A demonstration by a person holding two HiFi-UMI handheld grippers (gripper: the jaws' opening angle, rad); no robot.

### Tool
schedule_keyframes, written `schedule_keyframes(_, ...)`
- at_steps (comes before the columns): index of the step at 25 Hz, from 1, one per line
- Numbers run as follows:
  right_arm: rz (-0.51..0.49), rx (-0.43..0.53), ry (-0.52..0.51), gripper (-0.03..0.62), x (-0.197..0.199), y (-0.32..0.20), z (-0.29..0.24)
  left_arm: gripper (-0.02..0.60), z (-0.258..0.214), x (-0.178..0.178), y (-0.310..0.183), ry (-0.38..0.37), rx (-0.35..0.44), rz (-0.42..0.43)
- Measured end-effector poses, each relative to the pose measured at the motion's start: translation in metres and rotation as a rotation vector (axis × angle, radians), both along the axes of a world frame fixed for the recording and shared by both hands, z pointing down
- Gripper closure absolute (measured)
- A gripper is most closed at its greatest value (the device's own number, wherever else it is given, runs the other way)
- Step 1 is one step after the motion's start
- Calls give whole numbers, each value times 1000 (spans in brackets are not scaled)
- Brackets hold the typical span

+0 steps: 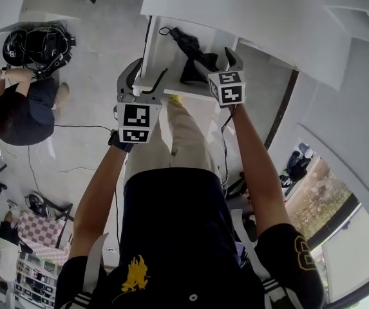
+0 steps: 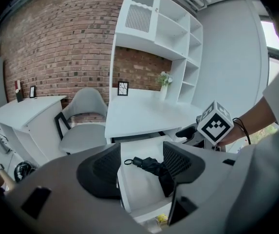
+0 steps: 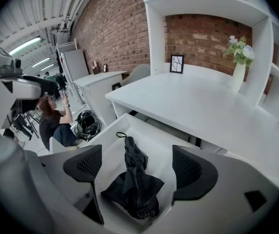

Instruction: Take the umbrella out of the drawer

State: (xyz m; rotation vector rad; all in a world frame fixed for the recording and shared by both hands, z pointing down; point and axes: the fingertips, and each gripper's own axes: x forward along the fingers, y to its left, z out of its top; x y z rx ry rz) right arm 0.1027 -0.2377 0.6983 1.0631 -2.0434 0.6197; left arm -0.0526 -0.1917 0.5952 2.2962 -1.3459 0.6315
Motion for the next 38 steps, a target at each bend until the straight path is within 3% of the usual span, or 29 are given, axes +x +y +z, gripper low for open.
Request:
schedule_keyframes(19,-58,-211,130,118,-1,5,123,293,12,6,-8,3,6,-11)
schedule_keyframes(33,-132,-255,210,119,0,9,169,305,24,8,-10,11,-17,-39)
schedule_keyframes(38,-147,-273,193,133,-4,11,179,308,28,9,-11,11,-20,-40)
